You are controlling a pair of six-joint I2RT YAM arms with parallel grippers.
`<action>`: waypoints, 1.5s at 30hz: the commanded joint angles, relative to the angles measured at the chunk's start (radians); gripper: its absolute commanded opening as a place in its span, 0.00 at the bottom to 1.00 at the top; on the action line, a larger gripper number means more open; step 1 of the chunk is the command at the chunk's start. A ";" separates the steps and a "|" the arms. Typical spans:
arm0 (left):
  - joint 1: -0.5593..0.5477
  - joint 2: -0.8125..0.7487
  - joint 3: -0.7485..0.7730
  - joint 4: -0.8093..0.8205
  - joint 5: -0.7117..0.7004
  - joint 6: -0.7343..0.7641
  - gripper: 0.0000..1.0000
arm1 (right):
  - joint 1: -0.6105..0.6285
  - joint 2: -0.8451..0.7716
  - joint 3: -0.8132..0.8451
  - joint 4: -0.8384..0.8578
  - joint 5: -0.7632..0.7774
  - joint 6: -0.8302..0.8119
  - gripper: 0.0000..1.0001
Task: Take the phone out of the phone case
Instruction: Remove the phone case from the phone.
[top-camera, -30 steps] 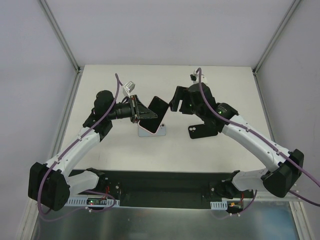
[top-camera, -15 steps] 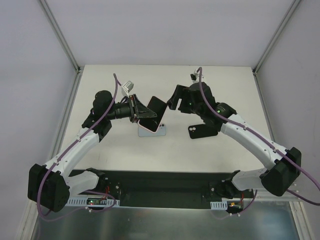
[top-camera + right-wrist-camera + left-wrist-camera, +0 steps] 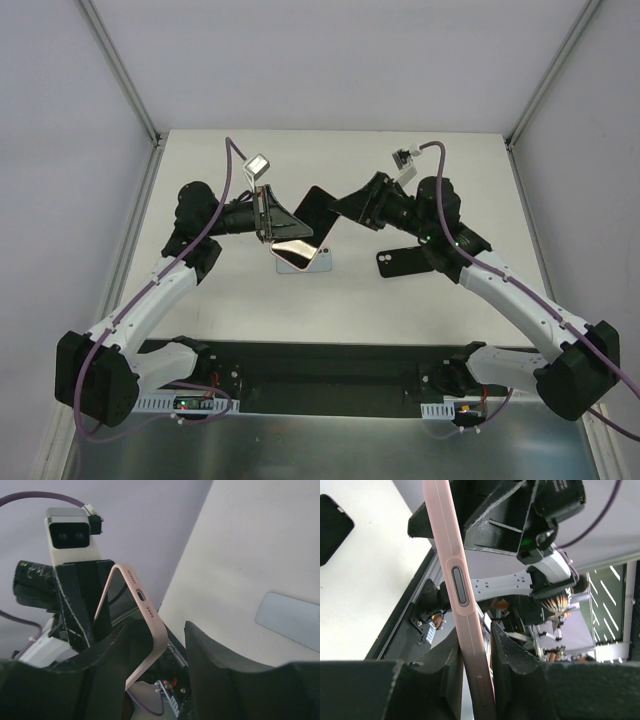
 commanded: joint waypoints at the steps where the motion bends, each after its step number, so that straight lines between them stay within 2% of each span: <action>1: 0.010 -0.040 0.098 0.517 0.100 -0.063 0.00 | 0.001 0.033 -0.087 -0.020 -0.133 0.071 0.43; 2: 0.015 -0.035 0.098 0.522 0.100 -0.067 0.00 | 0.001 0.023 -0.099 0.006 -0.136 0.084 0.37; 7: 0.043 -0.017 0.089 0.563 0.112 -0.092 0.00 | -0.006 -0.010 -0.139 0.075 -0.147 0.148 0.26; 9: 0.060 -0.006 0.078 0.607 0.120 -0.121 0.00 | -0.014 -0.026 -0.164 0.127 -0.152 0.203 0.19; 11: 0.072 0.002 0.067 0.641 0.130 -0.135 0.00 | -0.026 -0.036 -0.182 0.251 -0.185 0.261 0.10; 16: 0.115 0.049 0.020 0.756 0.138 -0.208 0.00 | -0.029 -0.042 -0.150 0.360 -0.242 0.358 0.03; 17: 0.118 0.063 0.006 0.779 0.137 -0.236 0.00 | -0.029 -0.034 -0.150 0.432 -0.250 0.383 0.01; 19: 0.122 0.101 -0.005 0.857 0.127 -0.265 0.00 | -0.028 -0.027 -0.155 0.523 -0.259 0.465 0.01; 23: 0.122 0.178 -0.023 1.014 0.101 -0.369 0.00 | -0.014 0.039 -0.148 0.821 -0.250 0.610 0.01; 26: 0.122 0.218 -0.026 1.095 0.098 -0.415 0.00 | 0.000 0.107 -0.110 0.943 -0.251 0.662 0.01; 27: 0.122 0.218 -0.028 1.103 0.100 -0.420 0.00 | 0.004 0.119 -0.101 0.956 -0.253 0.661 0.01; 31: 0.122 0.198 -0.031 1.102 0.112 -0.423 0.00 | 0.004 0.148 -0.070 0.910 -0.245 0.604 0.12; 45: 0.122 0.158 -0.026 1.071 0.121 -0.412 0.00 | -0.029 0.147 -0.026 0.790 -0.239 0.530 0.21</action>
